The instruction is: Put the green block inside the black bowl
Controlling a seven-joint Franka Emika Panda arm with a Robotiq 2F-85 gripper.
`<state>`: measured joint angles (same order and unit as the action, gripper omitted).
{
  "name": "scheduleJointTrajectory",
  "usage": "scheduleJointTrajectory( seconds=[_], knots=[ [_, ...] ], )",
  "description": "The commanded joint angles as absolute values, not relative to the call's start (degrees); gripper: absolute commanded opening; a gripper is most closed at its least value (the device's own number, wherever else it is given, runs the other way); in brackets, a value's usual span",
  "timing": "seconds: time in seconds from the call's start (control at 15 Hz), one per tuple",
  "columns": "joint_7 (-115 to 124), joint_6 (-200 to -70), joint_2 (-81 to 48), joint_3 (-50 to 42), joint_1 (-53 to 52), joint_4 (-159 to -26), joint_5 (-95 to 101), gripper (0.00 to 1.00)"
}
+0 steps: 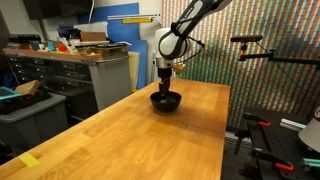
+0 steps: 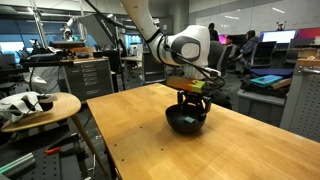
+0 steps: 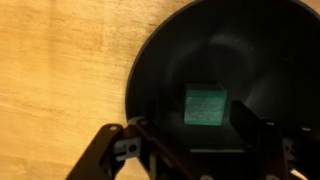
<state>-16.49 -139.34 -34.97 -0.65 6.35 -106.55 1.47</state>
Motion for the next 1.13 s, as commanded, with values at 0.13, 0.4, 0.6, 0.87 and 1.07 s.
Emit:
scheduleJointTrajectory(
  seconds=[0.13,0.4,0.6,0.87,1.07],
  knots=[
    [-15.8,-129.4,-26.5,0.2,6.8,-107.3,0.3,1.0],
    [-14.5,-117.7,-19.0,0.0,5.5,-105.5,0.6,1.0],
    [-13.4,-109.5,-15.1,0.1,4.5,-102.3,-0.1,1.0],
    [-13.6,-107.2,-14.1,-0.2,3.9,-100.9,-0.4,1.0],
    [-13.2,-106.0,-13.5,-0.1,3.7,-100.3,-0.7,1.0]
  ],
)
